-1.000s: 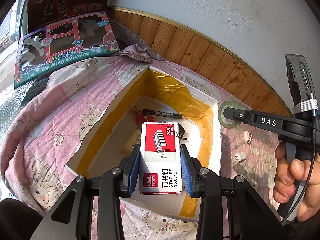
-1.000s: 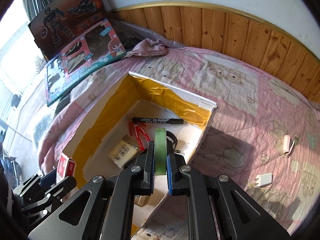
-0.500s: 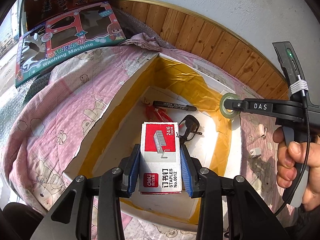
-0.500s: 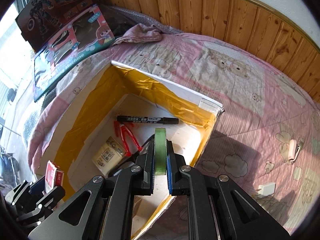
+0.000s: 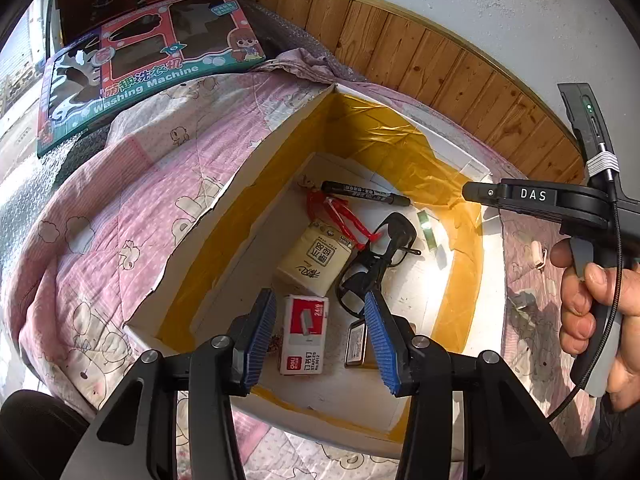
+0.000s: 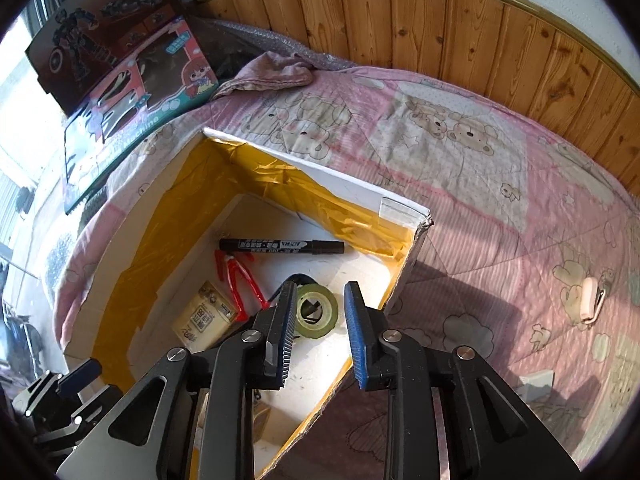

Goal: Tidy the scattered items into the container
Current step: 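Lower into the box and open right gripper while left gripper releases the staples box, then move right gripper to the pink clip while left gripper moves to the white charger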

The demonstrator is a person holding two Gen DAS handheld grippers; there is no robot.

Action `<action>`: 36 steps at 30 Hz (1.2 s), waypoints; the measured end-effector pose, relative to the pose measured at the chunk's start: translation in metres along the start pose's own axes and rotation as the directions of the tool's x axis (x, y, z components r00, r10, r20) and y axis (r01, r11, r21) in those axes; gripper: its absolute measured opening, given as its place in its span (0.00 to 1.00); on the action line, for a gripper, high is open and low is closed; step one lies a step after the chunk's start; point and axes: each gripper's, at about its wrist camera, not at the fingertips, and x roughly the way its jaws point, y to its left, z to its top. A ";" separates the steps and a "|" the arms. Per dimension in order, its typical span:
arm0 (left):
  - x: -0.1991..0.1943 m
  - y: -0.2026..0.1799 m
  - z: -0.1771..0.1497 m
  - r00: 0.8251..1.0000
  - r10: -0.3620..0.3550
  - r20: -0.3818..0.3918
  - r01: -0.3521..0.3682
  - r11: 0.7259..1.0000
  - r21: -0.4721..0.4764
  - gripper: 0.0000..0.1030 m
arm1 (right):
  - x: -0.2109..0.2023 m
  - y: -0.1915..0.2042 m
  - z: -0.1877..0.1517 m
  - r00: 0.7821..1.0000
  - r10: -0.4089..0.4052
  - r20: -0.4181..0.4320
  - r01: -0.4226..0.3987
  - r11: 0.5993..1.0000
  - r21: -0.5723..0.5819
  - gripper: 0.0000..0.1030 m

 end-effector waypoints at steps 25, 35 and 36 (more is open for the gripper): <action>-0.074 -0.056 -0.037 0.994 0.018 0.109 -0.031 0.992 0.120 0.46 | -0.086 0.029 -0.131 0.972 0.231 0.044 -0.229 0.973 -0.035 0.26; -0.082 -0.087 -0.065 0.993 -0.044 0.111 0.020 0.977 0.211 0.46 | -0.085 -0.010 -0.179 0.963 0.267 0.044 -0.270 0.959 0.089 0.26; -0.082 -0.093 -0.068 0.993 -0.052 0.107 0.027 0.975 0.222 0.46 | -0.085 -0.017 -0.182 0.964 0.263 0.044 -0.266 0.958 0.104 0.26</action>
